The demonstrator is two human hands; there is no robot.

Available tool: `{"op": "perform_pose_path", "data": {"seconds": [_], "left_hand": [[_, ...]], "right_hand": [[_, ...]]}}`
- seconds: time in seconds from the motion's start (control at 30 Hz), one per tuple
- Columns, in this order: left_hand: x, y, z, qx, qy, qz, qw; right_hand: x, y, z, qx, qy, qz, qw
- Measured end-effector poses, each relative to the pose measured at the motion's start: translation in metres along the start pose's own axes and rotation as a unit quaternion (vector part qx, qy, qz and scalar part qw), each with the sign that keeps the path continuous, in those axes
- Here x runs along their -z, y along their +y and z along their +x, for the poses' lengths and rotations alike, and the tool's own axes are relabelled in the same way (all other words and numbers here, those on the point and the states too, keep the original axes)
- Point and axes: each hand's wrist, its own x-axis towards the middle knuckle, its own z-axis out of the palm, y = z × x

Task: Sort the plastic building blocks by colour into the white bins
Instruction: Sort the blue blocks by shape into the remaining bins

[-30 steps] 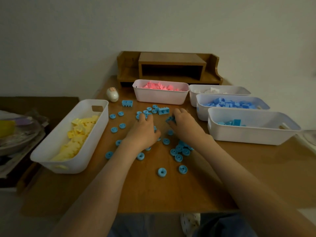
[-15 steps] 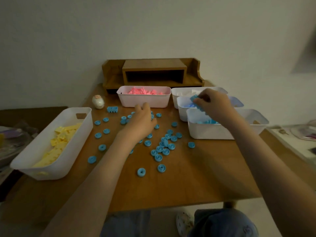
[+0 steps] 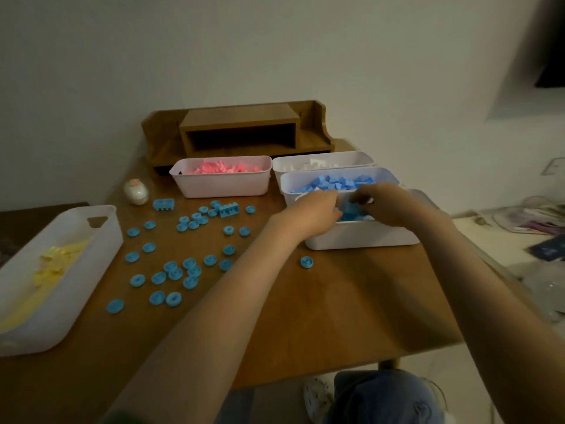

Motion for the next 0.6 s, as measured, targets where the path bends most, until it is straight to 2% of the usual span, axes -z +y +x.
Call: {"op": "perform_pose_path", "data": {"seconds": [0.1,0.2,0.3,0.4,0.47,0.53,0.6], "left_hand": [[-0.002,-0.003,0.002,-0.005,-0.020,0.013,1.000],[0.002,-0.009,-0.005,-0.017,0.020,-0.021,0.999],[0.008,-0.026,-0.016,-0.018,0.082,-0.043,0.996],[0.014,-0.054,-0.033,-0.002,0.115,-0.015,0.993],[0.020,-0.074,-0.044,0.062,0.120,0.029,0.990],[0.026,-0.098,-0.058,0.169,0.118,0.055,0.977],[0.033,-0.125,-0.069,0.251,0.089,0.071,0.961]], "right_hand": [[-0.004,0.001,0.002,0.006,0.014,-0.025,1.000],[-0.007,-0.007,0.001,0.041,0.087,0.024,0.995],[-0.010,-0.033,-0.007,0.113,0.159,0.070,0.978],[-0.019,-0.073,-0.018,0.180,0.169,0.118,0.962],[-0.027,-0.098,-0.024,0.201,0.156,0.149,0.956],[-0.040,-0.121,-0.021,0.227,0.151,0.156,0.949],[-0.053,-0.139,-0.010,0.246,0.121,0.142,0.951]]}}
